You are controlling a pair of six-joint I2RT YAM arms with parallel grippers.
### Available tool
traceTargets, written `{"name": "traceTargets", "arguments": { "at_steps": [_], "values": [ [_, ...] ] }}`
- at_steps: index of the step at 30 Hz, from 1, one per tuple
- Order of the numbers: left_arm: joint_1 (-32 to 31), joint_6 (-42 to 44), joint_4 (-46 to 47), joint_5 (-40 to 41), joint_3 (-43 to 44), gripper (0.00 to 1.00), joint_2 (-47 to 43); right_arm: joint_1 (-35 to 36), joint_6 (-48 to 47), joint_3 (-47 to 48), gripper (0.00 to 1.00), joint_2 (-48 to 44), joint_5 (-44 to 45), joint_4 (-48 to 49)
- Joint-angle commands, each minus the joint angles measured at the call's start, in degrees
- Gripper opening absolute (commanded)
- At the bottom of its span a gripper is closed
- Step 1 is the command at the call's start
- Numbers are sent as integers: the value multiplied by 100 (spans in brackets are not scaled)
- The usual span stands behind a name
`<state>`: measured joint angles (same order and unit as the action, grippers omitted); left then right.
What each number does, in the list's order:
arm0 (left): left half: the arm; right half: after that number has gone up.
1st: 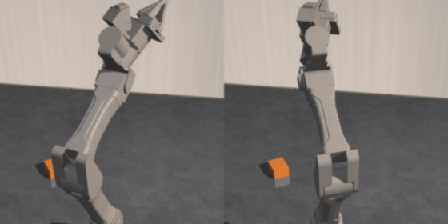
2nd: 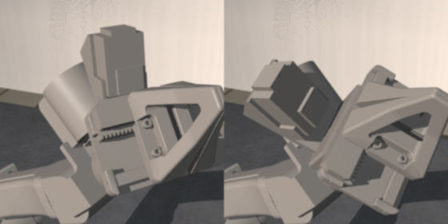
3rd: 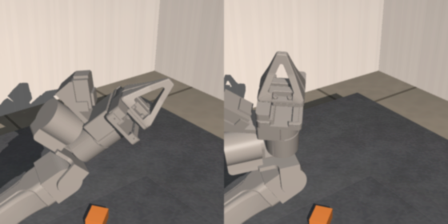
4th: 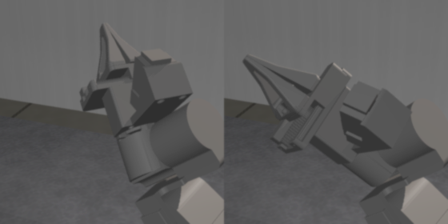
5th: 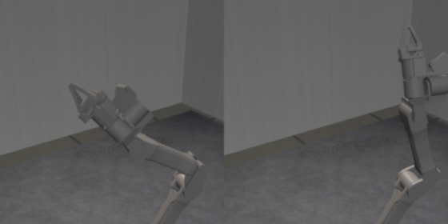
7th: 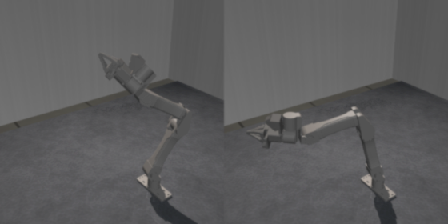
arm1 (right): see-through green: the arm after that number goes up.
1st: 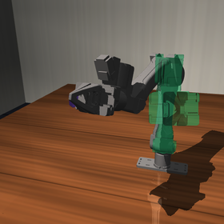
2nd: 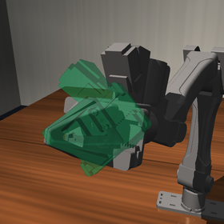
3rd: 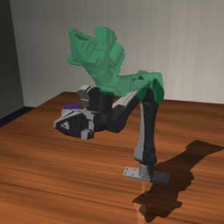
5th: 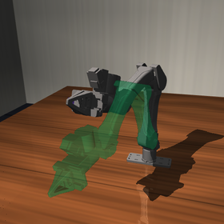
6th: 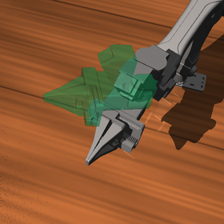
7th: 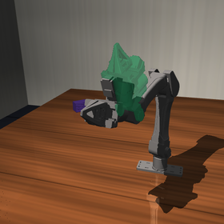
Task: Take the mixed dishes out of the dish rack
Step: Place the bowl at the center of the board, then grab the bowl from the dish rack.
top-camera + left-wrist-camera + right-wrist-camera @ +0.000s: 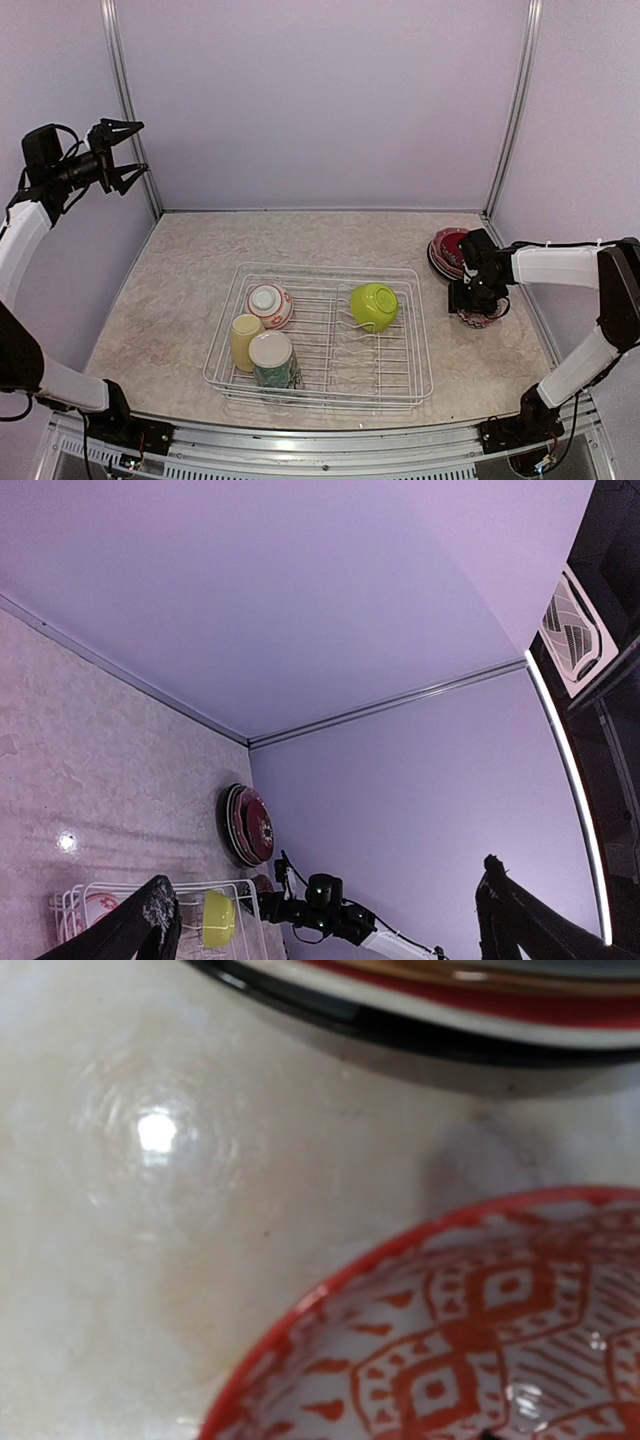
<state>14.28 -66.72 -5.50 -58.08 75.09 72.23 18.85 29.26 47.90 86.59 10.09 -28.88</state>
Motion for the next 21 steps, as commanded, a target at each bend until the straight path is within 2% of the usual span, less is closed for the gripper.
{"name": "traceTargets", "arguments": {
  "at_steps": [1, 6, 9, 13, 19, 21],
  "values": [
    [-48, 218, -60, 52, 25, 99, -153, -65, -111, 153, 68, -140, 117, -139],
    [-42, 652, -362, 216, 114, 99, -253, -62, -291, 334, 77, -303, 217, -271],
    [-31, 1199, -660, 428, 151, 99, -317, -57, -496, 463, 82, -380, 131, -357],
    [38, 1556, -961, 526, 204, 99, -147, -46, -551, 450, 98, -661, 218, -452],
    [-113, 1841, -968, 363, 218, 99, 326, -48, -919, 383, 100, -1291, 147, -483],
    [-171, 1955, -985, 379, 208, 99, 450, -57, -1188, 290, 100, -1503, -241, -250]
  ]
}}
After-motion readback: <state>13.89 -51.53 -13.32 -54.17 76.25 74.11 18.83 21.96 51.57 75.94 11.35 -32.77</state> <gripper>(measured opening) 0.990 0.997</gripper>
